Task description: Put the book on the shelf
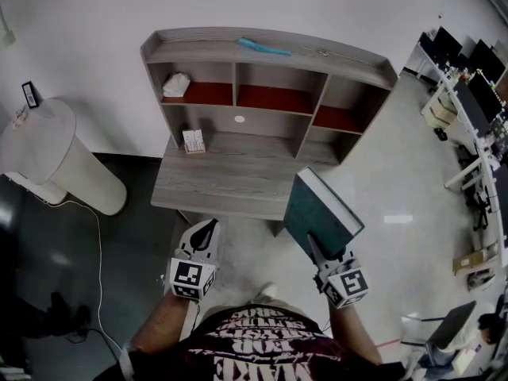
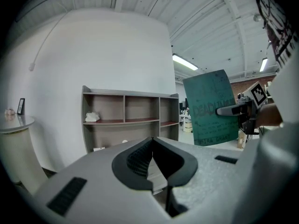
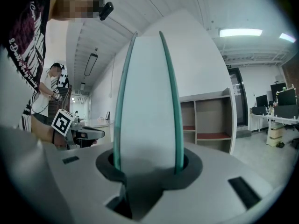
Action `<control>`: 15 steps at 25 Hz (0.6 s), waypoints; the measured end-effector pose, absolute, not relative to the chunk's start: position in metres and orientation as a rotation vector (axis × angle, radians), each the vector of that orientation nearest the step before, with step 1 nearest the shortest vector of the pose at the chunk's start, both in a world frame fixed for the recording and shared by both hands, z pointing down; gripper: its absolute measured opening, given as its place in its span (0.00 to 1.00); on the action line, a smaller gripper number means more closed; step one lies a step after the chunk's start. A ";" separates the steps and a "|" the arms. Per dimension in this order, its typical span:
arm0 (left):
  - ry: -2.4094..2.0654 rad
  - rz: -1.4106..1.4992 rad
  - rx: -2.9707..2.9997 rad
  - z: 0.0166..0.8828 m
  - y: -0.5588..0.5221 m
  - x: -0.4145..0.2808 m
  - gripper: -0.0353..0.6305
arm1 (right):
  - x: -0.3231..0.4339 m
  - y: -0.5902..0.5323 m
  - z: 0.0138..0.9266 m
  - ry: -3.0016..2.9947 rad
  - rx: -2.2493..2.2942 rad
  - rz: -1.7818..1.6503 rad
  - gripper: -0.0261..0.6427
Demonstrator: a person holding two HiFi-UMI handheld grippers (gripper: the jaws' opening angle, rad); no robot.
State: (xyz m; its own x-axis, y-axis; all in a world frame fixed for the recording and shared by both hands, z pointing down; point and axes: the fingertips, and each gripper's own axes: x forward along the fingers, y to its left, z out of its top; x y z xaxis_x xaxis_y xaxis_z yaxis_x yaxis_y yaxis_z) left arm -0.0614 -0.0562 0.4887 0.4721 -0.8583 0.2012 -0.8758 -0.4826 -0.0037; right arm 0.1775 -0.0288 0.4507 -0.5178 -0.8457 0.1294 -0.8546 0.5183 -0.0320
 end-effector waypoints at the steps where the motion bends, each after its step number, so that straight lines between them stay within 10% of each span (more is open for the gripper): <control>1: -1.549 0.269 2.609 0.487 -0.058 -0.059 0.06 | 0.180 -0.031 0.451 -2.658 1.480 0.135 0.28; 15: -1.725 0.311 2.557 0.474 -0.074 -0.023 0.06 | 0.231 -0.071 0.458 -2.756 1.403 0.165 0.28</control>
